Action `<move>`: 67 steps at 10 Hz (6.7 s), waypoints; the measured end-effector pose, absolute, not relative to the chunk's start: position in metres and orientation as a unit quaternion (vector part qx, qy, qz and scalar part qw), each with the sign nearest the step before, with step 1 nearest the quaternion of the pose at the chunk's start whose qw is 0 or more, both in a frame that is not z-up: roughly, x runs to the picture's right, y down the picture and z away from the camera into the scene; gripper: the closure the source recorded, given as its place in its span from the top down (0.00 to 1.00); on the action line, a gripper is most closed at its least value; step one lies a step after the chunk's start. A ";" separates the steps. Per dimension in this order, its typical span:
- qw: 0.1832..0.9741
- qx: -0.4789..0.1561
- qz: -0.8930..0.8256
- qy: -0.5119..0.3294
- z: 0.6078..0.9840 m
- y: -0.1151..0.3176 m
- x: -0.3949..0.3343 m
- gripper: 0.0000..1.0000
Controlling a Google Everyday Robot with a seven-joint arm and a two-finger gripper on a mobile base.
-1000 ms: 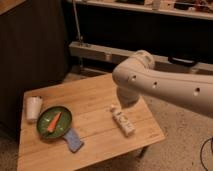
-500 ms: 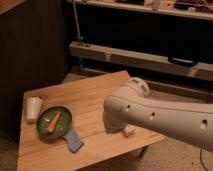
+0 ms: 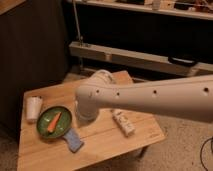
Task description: Move the arm in a circular motion
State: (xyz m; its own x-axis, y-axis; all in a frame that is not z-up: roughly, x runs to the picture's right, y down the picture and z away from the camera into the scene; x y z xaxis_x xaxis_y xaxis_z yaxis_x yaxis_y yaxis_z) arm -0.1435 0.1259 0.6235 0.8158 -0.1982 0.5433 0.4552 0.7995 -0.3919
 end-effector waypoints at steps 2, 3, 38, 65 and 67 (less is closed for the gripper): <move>0.902 -0.262 -0.211 -0.270 0.646 0.104 -0.175 0.00; 0.893 -0.260 -0.235 -0.282 0.669 0.081 -0.187 0.00; 0.874 -0.278 -0.293 -0.272 0.634 0.104 -0.194 0.00; 0.954 -0.256 -0.127 -0.090 0.632 0.113 0.083 0.00; 0.945 -0.255 -0.154 -0.135 0.625 0.118 0.036 0.00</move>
